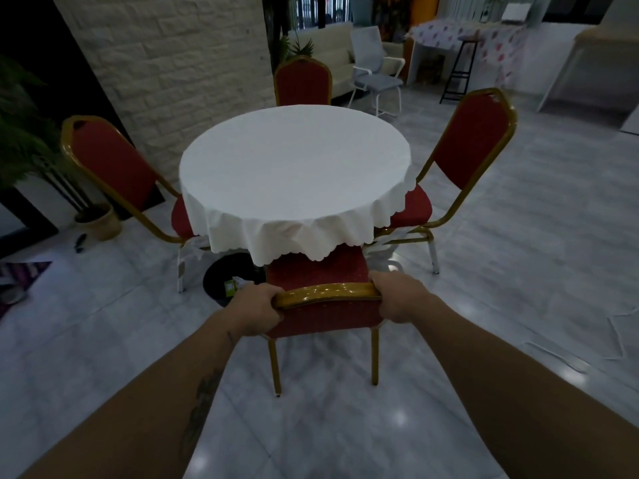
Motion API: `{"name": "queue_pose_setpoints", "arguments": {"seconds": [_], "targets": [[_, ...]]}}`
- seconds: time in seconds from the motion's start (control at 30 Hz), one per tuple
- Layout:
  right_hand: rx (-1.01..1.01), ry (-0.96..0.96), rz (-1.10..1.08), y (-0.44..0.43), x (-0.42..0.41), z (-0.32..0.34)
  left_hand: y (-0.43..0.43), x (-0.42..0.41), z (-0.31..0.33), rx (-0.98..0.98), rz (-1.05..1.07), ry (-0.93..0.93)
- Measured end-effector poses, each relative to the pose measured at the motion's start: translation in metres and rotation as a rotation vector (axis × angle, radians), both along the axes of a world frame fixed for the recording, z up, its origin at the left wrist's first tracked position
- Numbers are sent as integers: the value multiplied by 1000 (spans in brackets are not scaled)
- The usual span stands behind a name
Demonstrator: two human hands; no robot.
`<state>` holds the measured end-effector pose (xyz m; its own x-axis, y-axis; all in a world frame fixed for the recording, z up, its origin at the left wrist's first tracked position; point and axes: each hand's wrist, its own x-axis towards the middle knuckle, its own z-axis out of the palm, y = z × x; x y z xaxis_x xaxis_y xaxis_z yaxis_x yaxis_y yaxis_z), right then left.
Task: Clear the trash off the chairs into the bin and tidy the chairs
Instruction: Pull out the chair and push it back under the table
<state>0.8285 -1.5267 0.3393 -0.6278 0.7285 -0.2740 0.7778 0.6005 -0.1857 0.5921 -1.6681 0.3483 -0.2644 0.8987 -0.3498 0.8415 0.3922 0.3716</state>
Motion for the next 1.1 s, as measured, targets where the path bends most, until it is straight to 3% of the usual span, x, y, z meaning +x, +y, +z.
{"name": "queue_pose_setpoints", "arguments": {"seconds": [0.67, 1.1], "targets": [[73, 80, 29, 20, 8, -9, 9, 9, 4, -33, -19, 26], [81, 93, 4, 39, -15, -11, 20, 0, 1, 61, 40, 26]]}}
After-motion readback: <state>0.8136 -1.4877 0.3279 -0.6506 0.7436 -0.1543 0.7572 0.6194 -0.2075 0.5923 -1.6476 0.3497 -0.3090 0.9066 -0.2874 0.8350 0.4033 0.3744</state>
